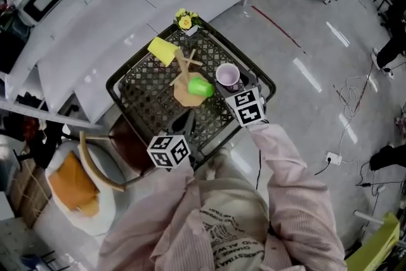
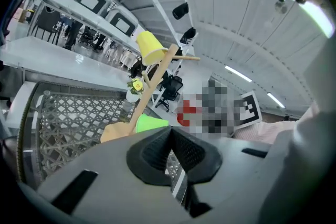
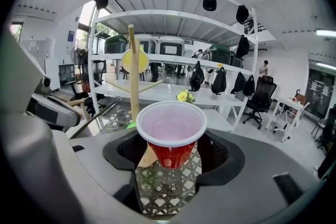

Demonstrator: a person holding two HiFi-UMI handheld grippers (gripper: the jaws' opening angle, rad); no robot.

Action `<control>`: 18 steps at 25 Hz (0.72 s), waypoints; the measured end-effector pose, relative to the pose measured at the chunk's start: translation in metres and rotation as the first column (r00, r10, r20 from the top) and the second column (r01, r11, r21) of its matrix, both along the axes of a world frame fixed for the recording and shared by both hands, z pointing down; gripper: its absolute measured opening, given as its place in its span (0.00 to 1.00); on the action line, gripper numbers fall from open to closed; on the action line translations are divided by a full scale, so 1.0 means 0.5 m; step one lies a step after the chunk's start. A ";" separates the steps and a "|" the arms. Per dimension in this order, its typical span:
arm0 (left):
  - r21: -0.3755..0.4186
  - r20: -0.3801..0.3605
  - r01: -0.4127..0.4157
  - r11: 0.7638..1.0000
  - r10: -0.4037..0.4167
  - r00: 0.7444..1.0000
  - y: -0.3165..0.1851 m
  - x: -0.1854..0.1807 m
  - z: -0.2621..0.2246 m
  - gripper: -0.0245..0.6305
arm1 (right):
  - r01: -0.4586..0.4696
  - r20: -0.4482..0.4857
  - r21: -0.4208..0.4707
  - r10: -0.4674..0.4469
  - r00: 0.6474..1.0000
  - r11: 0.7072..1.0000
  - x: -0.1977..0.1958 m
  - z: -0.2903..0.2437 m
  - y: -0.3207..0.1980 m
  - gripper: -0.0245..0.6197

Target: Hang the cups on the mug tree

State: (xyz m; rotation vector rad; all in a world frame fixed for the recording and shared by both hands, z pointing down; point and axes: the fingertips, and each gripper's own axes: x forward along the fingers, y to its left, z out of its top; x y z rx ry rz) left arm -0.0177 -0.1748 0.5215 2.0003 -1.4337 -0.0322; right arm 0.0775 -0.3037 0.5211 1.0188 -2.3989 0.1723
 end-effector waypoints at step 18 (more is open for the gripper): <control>0.132 0.009 -0.085 0.988 0.084 0.996 0.021 -0.084 -0.074 0.04 | -0.055 -0.091 0.122 0.066 0.994 0.991 -0.056 -0.106 0.055 0.50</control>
